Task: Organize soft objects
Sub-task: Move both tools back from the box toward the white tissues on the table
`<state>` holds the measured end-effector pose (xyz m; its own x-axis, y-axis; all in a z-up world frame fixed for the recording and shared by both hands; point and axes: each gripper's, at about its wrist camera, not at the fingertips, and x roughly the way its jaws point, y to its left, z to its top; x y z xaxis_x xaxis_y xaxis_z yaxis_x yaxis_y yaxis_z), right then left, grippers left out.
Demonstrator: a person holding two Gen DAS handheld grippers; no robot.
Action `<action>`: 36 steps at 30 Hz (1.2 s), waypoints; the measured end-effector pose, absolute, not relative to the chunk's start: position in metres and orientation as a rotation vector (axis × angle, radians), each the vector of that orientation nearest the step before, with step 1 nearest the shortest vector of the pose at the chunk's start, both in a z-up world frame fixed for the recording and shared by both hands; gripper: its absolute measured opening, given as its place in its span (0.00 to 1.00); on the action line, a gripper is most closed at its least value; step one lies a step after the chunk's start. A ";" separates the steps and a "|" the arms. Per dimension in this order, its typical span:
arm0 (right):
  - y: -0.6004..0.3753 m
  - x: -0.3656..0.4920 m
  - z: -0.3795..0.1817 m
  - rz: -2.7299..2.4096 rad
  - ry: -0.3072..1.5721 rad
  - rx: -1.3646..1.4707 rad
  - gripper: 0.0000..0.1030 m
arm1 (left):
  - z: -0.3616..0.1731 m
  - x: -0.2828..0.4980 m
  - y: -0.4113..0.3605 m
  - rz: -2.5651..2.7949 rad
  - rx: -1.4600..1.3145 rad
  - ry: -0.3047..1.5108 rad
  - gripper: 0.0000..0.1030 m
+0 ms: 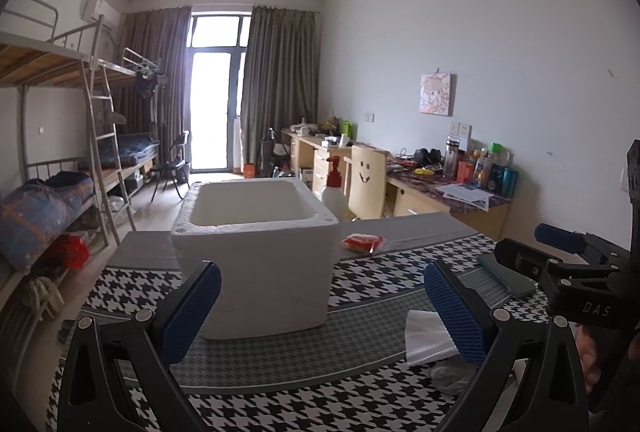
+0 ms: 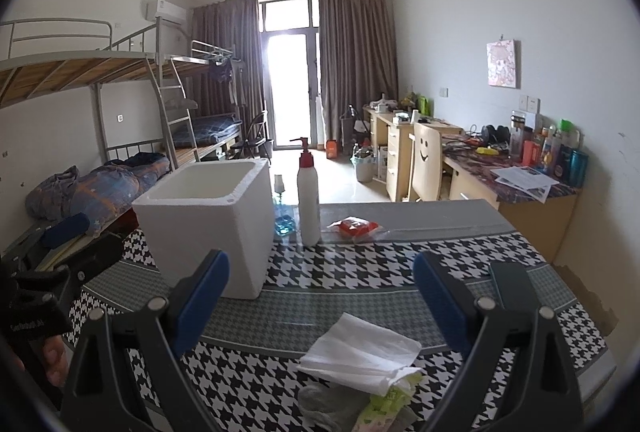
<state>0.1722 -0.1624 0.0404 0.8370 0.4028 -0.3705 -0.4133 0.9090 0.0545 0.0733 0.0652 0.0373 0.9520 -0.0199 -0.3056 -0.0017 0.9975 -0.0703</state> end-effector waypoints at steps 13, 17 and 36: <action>-0.183 0.171 0.031 0.374 0.405 -0.014 0.93 | 0.027 0.079 0.046 -0.071 -0.070 0.332 0.99; -0.188 0.169 0.029 0.359 0.410 -0.012 0.93 | 0.025 0.082 0.038 -0.086 -0.065 0.337 0.99; -0.224 0.169 0.015 0.259 0.455 0.010 0.93 | 0.011 0.094 0.000 -0.176 -0.040 0.377 0.99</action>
